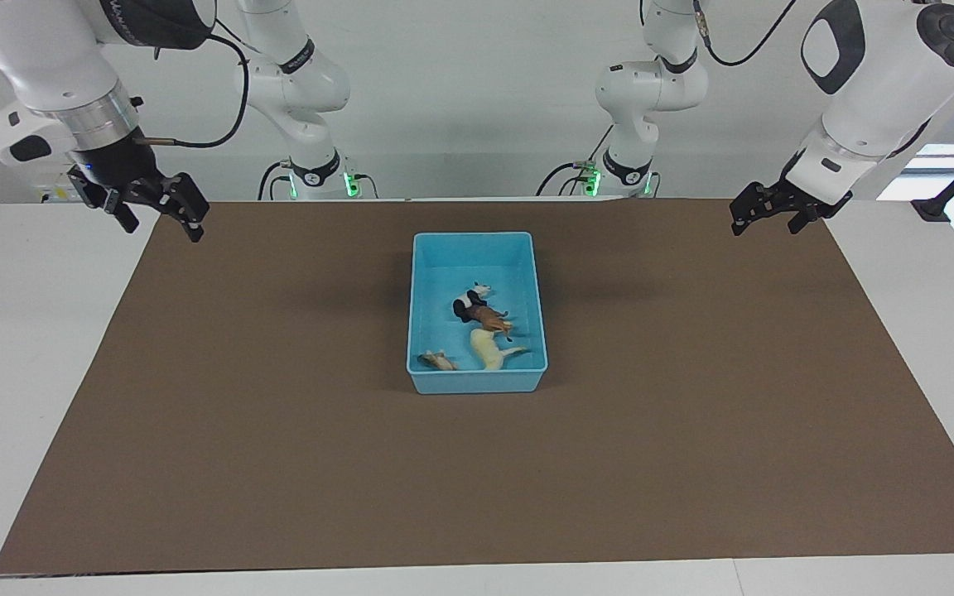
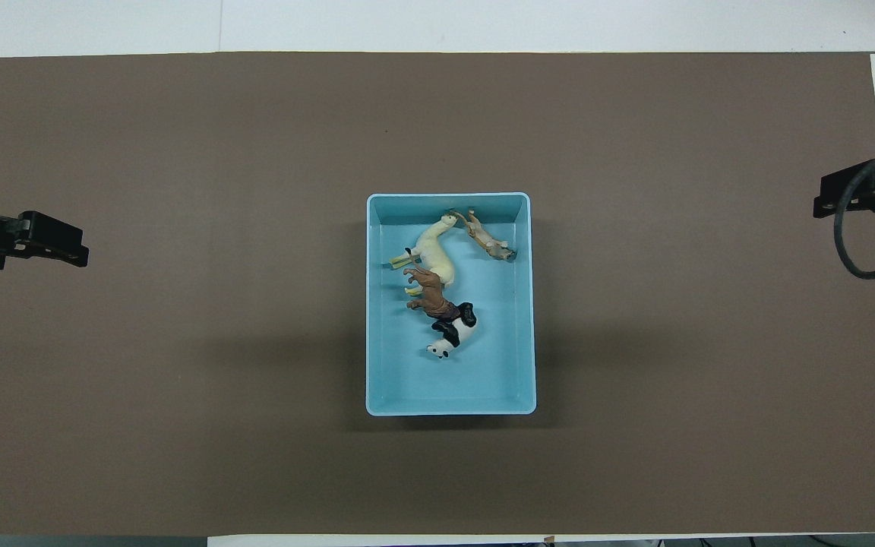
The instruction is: Put all toys into storage box
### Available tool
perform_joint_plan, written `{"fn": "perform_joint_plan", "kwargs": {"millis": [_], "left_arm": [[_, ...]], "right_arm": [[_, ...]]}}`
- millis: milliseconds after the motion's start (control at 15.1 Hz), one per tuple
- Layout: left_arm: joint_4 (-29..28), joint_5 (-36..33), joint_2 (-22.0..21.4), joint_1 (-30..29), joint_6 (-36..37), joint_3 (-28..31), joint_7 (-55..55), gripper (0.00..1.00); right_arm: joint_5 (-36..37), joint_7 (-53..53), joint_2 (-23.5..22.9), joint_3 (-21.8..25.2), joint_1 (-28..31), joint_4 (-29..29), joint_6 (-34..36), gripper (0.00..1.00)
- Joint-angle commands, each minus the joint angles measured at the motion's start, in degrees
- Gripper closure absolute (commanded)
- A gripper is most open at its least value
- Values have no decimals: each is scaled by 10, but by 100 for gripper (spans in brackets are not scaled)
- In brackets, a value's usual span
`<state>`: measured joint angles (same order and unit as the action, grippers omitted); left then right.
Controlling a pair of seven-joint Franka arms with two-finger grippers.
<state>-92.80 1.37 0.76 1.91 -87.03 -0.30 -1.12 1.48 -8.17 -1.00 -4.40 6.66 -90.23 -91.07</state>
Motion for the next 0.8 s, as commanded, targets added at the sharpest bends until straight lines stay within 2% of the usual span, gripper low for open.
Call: {"fn": "perform_joint_plan", "kwargs": {"millis": [0,730], "left_arm": [[-7,7,-4,2,-13,1,-3,0],[-7,6,-5,-3,-12,5,-3,0]], "right_arm": [[-1,13,32,-3,5,-50,-25,0],[-1,13,32,-3,5,-47,-24,0]]}}
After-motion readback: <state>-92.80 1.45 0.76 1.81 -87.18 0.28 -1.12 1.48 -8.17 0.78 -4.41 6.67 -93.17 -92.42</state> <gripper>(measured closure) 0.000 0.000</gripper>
